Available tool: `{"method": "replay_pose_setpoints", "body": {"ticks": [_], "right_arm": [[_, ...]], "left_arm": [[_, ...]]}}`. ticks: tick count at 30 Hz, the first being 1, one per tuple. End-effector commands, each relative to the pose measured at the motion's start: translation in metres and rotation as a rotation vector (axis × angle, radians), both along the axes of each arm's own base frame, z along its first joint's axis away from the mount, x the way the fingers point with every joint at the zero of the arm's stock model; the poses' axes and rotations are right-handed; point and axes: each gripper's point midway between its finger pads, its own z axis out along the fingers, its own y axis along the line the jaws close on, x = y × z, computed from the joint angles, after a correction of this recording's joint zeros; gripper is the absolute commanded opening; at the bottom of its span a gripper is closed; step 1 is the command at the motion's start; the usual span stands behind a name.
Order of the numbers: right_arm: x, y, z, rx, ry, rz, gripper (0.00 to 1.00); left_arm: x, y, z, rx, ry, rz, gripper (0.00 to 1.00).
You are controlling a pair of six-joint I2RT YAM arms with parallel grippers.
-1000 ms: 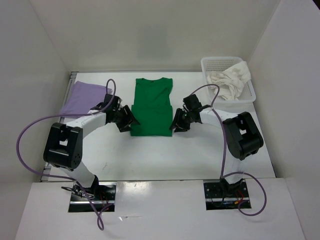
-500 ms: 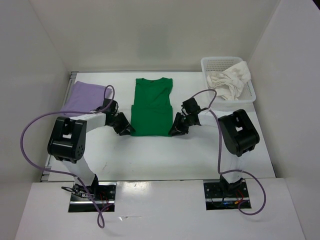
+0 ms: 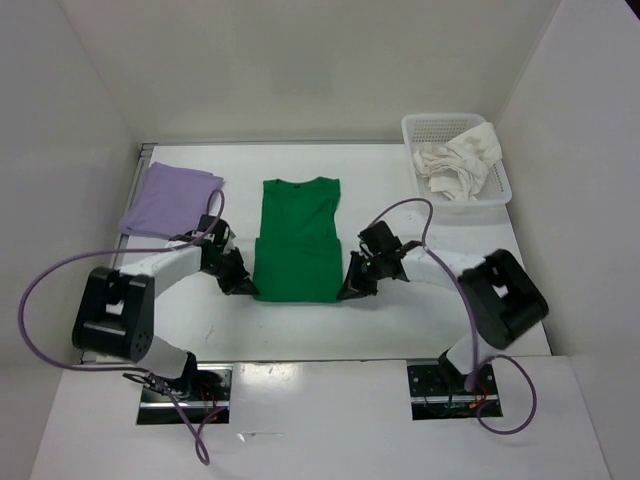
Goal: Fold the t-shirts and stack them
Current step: Grab one side of the 2/3 rectangular tshirt with both arms, then fold the long partially folded tshirt into a neat square
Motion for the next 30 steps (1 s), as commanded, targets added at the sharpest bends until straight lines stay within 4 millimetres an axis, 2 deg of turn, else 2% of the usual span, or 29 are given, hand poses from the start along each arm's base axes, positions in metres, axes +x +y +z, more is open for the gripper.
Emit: {"method": "replay_pose_setpoints", "body": {"ticks": [1,2,3,5,6,7,8,9,10,11,12,13,14,15,16,17,18,19,20,21,22,23,24,25,26,27,28,29,30], "right_arm": [[-0.042,-0.005,0.021,-0.002,0.018,-0.002,0.0],[-0.056,-0.007,0.026,-0.004,0.053,0.0,0.0],[-0.065,-0.003,0.046,0.026,0.016,0.024,0.0],[-0.074,-0.009,0.063,0.016,0.003,0.024,0.0],[-0.061,-0.011,0.087,0.048,-0.058,-0.007,0.0],[-0.055,-0.012,0.096,0.065,-0.07,-0.008,0.0],[-0.038,-0.01,0.118,0.099,-0.139,0.0,0.0],[-0.016,-0.018,0.123,0.099,-0.155,-0.039,0.0],[-0.002,-0.02,0.127,0.094,-0.177,-0.043,0.0],[0.021,-0.018,0.146,0.1,-0.253,-0.027,0.0],[0.044,-0.021,0.135,0.071,-0.231,-0.042,0.0],[0.07,-0.015,0.16,0.084,-0.306,-0.042,0.0],[0.086,-0.015,0.164,0.076,-0.343,-0.041,0.0],[0.107,-0.018,0.149,0.055,-0.317,-0.059,0.0],[0.128,-0.016,0.163,0.073,-0.354,-0.061,0.0],[0.141,-0.017,0.159,0.075,-0.35,-0.059,0.0],[0.168,-0.02,0.148,0.059,-0.348,-0.068,0.0],[0.182,-0.021,0.142,0.051,-0.349,-0.07,0.0],[0.191,-0.016,0.138,0.061,-0.341,-0.063,0.0],[0.204,-0.021,0.13,0.052,-0.339,-0.071,0.0],[0.227,-0.022,0.116,0.045,-0.326,-0.084,0.0],[0.232,-0.018,0.107,0.052,-0.306,-0.067,0.0],[0.248,-0.018,0.112,0.056,-0.321,-0.076,0.0],[0.256,-0.015,0.088,0.052,-0.283,-0.071,0.0],[0.263,-0.019,0.084,0.051,-0.284,-0.081,0.0],[0.27,-0.017,0.082,0.054,-0.294,-0.082,0.01],[0.284,-0.02,0.092,0.065,-0.312,-0.104,0.02],[0.287,-0.016,0.08,0.074,-0.28,-0.104,0.08],[0.299,-0.013,0.093,0.09,-0.315,-0.113,0.15]], "left_arm": [[-0.048,0.006,0.029,-0.002,0.021,-0.106,0.0],[-0.064,0.003,0.038,-0.034,0.06,-0.123,0.0],[-0.069,-0.001,0.049,-0.047,0.052,-0.138,0.0],[-0.082,0.0,0.074,-0.058,0.03,-0.151,0.0],[-0.077,0.001,0.092,-0.045,0.009,-0.148,0.0],[-0.07,-0.002,0.101,-0.048,-0.018,-0.16,0.0],[-0.059,-0.005,0.112,-0.055,-0.06,-0.152,0.0],[-0.044,-0.008,0.119,-0.062,-0.088,-0.143,0.0],[-0.013,-0.011,0.139,-0.068,-0.196,-0.125,0.0],[0.006,-0.008,0.145,-0.07,-0.232,-0.106,0.0],[0.03,-0.012,0.14,-0.083,-0.233,-0.102,0.0],[0.058,-0.013,0.159,-0.071,-0.301,-0.095,0.0],[0.078,-0.015,0.15,-0.084,-0.281,-0.093,0.0],[0.102,-0.018,0.156,-0.085,-0.338,-0.082,0.0],[0.119,-0.016,0.157,-0.06,-0.362,-0.069,0.0],[0.144,-0.016,0.149,-0.042,-0.358,-0.045,0.0],[0.161,-0.013,0.146,-0.045,-0.367,-0.022,0.0],[0.171,-0.012,0.137,-0.031,-0.354,-0.016,0.0],[0.186,-0.005,0.112,-0.019,-0.312,0.012,0.0],[0.204,-0.003,0.116,-0.024,-0.343,0.029,0.0],[0.212,-0.002,0.108,-0.015,-0.335,0.033,0.0],[0.222,0.003,0.087,0.002,-0.3,0.047,0.0],[0.23,0.008,0.082,0.0,-0.29,0.068,0.02],[0.243,0.007,0.087,-0.003,-0.32,0.069,0.03],[0.251,0.014,0.074,0.007,-0.299,0.106,0.05],[0.257,0.022,0.072,0.005,-0.301,0.132,0.06],[0.261,0.021,0.069,0.0,-0.304,0.141,0.08],[0.269,0.026,0.071,-0.015,-0.322,0.159,0.11],[0.273,0.034,0.073,-0.022,-0.324,0.191,0.22]]}}
